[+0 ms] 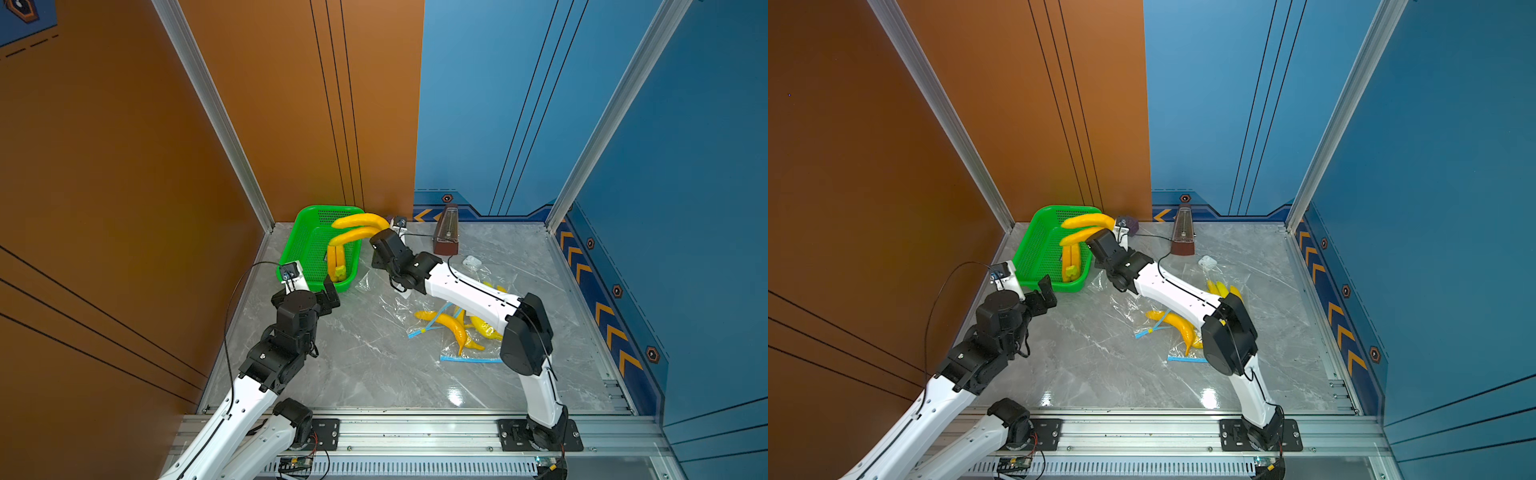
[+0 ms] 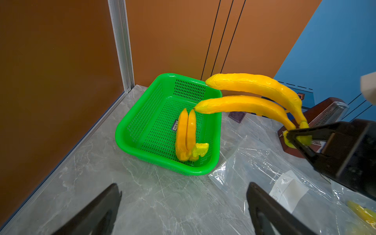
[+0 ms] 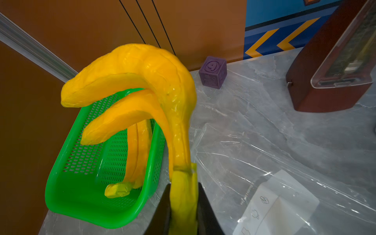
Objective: Open the zip-top bag and take out the banana
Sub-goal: Place the banana in the basket.
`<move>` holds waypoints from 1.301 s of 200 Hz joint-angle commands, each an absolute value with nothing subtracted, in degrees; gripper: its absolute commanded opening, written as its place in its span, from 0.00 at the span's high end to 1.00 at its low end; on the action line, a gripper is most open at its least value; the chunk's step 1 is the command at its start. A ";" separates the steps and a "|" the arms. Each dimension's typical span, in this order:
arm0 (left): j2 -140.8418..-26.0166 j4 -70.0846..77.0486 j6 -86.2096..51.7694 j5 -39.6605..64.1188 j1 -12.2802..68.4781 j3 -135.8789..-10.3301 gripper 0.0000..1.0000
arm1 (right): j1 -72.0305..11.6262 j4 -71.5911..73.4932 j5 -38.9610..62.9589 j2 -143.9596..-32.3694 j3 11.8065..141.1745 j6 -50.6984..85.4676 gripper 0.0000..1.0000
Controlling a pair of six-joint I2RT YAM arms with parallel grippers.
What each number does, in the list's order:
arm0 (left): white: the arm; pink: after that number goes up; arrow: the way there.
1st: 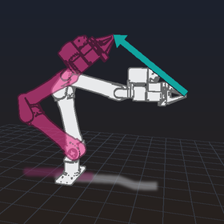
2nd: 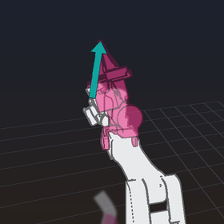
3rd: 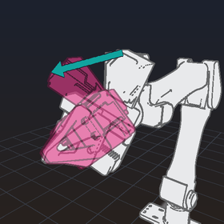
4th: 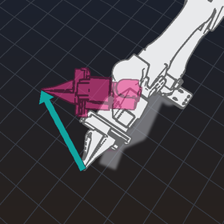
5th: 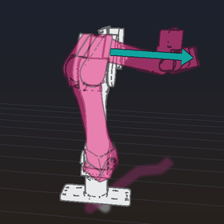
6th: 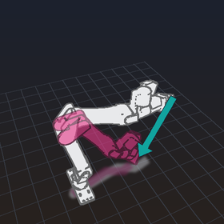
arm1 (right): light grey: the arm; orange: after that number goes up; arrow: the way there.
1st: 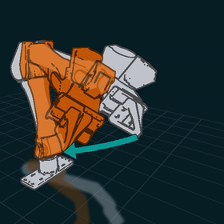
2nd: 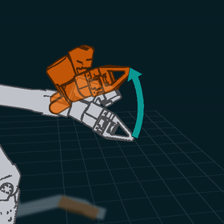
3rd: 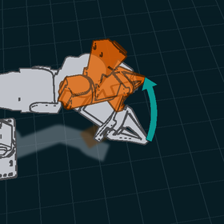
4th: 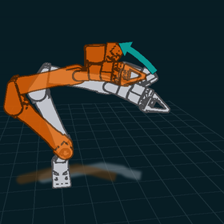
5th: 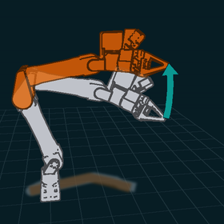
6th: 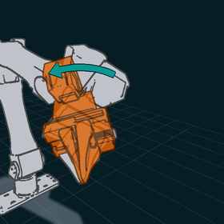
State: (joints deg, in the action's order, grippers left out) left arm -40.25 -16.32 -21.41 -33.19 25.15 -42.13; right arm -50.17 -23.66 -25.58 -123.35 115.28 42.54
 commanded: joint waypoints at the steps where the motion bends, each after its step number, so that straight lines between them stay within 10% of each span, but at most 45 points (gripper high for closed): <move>1: -39.73 -18.02 -22.27 -33.92 24.52 -40.46 0.02 | -51.37 -29.74 -26.21 -131.56 127.58 44.70 0.97; 94: -36.64 -18.72 -23.19 -32.30 23.64 -37.03 0.02 | -52.88 -32.41 -17.99 -155.04 155.16 46.05 0.90; 139: -35.67 -18.90 -23.47 -32.20 23.29 -36.65 0.02 | -52.83 -32.18 -16.61 -154.43 154.74 46.26 0.67; 260: -41.44 -18.81 -27.00 -22.33 23.69 -37.99 0.01 | -53.72 -28.82 -25.09 -117.38 116.37 34.82 0.44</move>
State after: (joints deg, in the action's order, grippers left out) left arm -38.85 -17.89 -25.21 -26.65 23.53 -37.45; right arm -54.13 -31.46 -21.43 -128.46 127.63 39.20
